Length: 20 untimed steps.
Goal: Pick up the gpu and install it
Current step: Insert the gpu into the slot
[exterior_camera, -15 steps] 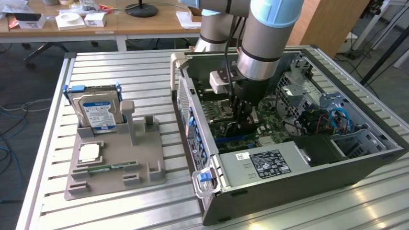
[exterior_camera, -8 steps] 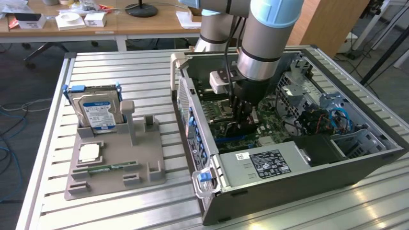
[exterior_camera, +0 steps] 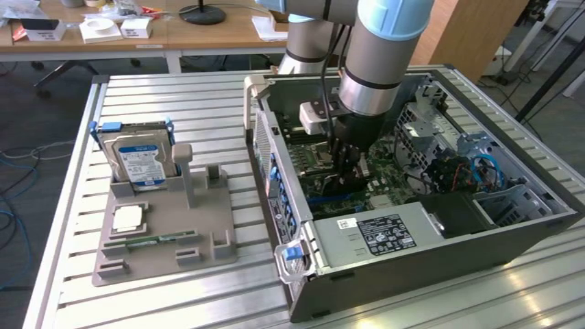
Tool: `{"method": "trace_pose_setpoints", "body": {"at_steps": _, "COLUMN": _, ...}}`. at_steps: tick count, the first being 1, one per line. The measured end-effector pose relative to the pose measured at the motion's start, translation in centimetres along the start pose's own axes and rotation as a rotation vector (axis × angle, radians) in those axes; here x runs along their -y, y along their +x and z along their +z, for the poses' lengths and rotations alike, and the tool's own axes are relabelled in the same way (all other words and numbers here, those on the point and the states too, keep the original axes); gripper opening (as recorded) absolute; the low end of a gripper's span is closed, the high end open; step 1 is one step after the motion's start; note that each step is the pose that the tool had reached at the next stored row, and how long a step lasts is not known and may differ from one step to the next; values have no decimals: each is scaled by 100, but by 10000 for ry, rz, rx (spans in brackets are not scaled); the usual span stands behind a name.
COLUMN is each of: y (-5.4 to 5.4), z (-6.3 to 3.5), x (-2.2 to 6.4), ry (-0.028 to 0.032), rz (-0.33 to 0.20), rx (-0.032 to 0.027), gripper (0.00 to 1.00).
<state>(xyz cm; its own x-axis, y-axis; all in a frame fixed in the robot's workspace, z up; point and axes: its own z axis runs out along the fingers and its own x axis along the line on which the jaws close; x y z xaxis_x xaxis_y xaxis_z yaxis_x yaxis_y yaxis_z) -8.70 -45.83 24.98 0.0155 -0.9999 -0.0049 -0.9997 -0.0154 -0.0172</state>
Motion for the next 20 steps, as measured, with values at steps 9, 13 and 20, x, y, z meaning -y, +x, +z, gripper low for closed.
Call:
{"method": "trace_pose_setpoints", "body": {"at_steps": 9, "y": 0, "z": 7, "x": -1, "ry": 0, "rz": 0, "rx": -1, "gripper": 26}}
{"method": "trace_pose_setpoints", "body": {"at_steps": 13, "y": 0, "z": 7, "x": -2, "ry": 1, "rz": 0, "rx": -1, "gripper": 26}}
{"method": "trace_pose_setpoints", "body": {"at_steps": 20, "y": 0, "z": 7, "x": -17, "ry": 33, "rz": -7, "rx": -1, "gripper": 26}}
